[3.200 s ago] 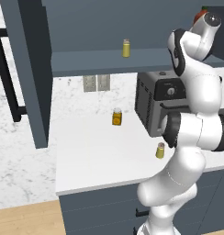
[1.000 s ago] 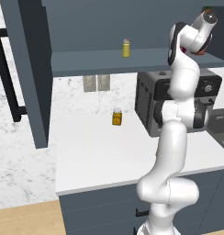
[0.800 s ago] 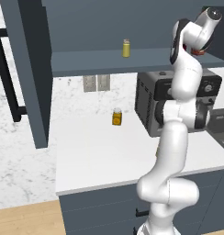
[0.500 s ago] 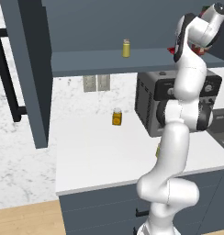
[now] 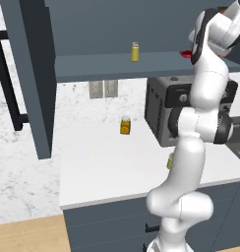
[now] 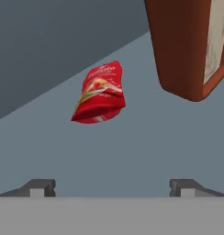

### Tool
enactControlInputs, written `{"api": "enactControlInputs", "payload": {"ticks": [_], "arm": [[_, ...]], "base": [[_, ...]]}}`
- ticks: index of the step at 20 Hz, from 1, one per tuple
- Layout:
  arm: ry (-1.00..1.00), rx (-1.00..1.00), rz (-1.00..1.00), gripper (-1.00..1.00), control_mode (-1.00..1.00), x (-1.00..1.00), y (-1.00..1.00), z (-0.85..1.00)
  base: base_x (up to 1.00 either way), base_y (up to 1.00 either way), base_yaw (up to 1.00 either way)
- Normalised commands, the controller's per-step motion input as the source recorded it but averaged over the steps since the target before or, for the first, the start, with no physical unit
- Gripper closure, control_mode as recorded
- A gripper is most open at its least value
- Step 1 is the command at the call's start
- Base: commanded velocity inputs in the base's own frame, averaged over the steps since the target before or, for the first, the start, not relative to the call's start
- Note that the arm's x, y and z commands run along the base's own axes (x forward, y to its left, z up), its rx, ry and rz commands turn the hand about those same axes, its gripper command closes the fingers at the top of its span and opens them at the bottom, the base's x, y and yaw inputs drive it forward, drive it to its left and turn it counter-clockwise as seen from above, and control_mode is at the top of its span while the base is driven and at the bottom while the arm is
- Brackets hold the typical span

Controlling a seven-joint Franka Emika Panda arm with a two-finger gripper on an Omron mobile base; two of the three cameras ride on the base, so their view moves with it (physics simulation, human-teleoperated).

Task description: Put the shaker and condiment bottle from the counter next to their counterparts in the cabinet.

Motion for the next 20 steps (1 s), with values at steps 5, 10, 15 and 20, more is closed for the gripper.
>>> {"api": "enactControlInputs", "payload": {"ticks": [5,10,15,20], "arm": [[0.00,-0.02,0.02,-1.00,-1.00,-0.54,0.40,-0.25],[0.00,-0.03,0.01,-1.00,-1.00,-0.63,0.42,-0.26],[0.00,-0.03,0.00,-1.00,-1.00,-0.77,0.45,-0.25],[0.00,-0.02,0.00,-1.00,-1.00,-0.80,0.43,-0.21]], "base": [[0.00,0.00,0.00],[0.00,0.00,0.00],[0.00,0.00,0.00],[0.00,0.00,0.00]]}}
